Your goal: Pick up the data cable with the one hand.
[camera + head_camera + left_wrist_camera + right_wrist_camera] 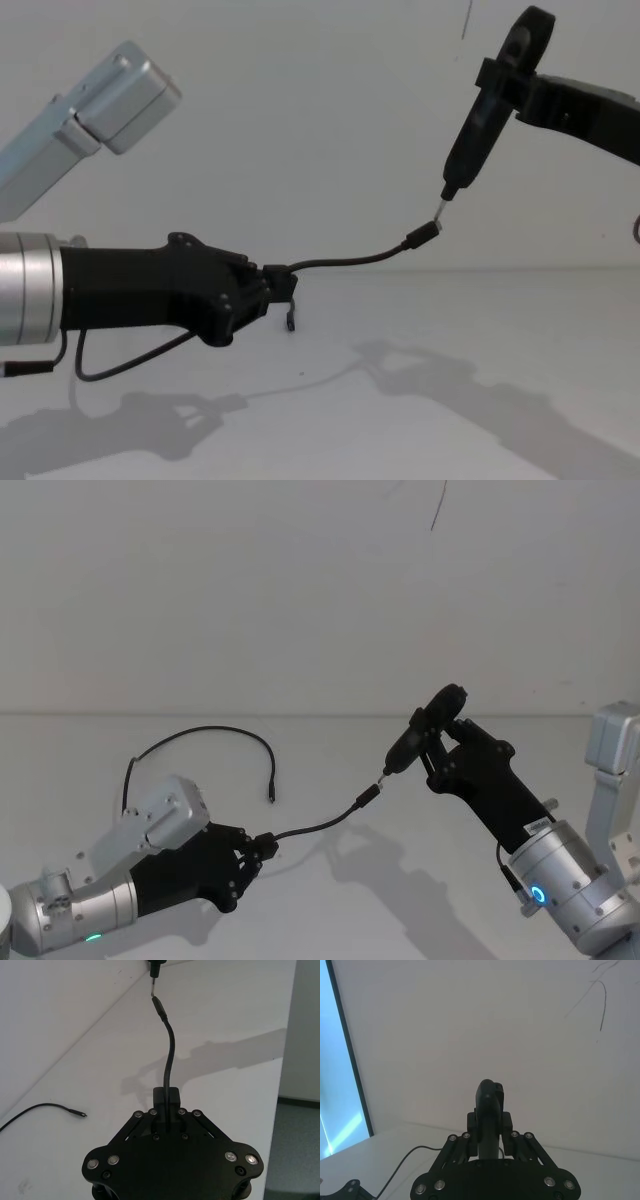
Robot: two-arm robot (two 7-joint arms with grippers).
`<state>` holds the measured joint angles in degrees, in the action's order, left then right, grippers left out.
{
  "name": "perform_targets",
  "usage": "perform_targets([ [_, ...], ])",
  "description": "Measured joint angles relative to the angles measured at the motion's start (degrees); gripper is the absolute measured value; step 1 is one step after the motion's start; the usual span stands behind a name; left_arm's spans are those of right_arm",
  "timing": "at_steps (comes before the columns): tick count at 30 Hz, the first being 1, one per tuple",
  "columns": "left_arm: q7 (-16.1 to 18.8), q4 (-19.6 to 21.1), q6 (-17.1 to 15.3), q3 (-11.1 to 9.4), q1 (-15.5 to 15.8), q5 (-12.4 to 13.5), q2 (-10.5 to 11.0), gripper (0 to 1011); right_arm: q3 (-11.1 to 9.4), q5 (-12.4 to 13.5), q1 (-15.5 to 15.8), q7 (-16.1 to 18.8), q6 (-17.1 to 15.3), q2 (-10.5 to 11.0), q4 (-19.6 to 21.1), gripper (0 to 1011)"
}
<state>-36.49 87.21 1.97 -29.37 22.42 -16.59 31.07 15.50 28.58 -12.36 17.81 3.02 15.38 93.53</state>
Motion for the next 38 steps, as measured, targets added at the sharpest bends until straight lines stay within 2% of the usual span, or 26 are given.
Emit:
perform_targets([
  [38,0.0,0.0,0.1,0.0,0.0,0.0,0.0,41,-0.1,0.1,0.1,-0.3,-0.1,0.1,-0.1,263],
])
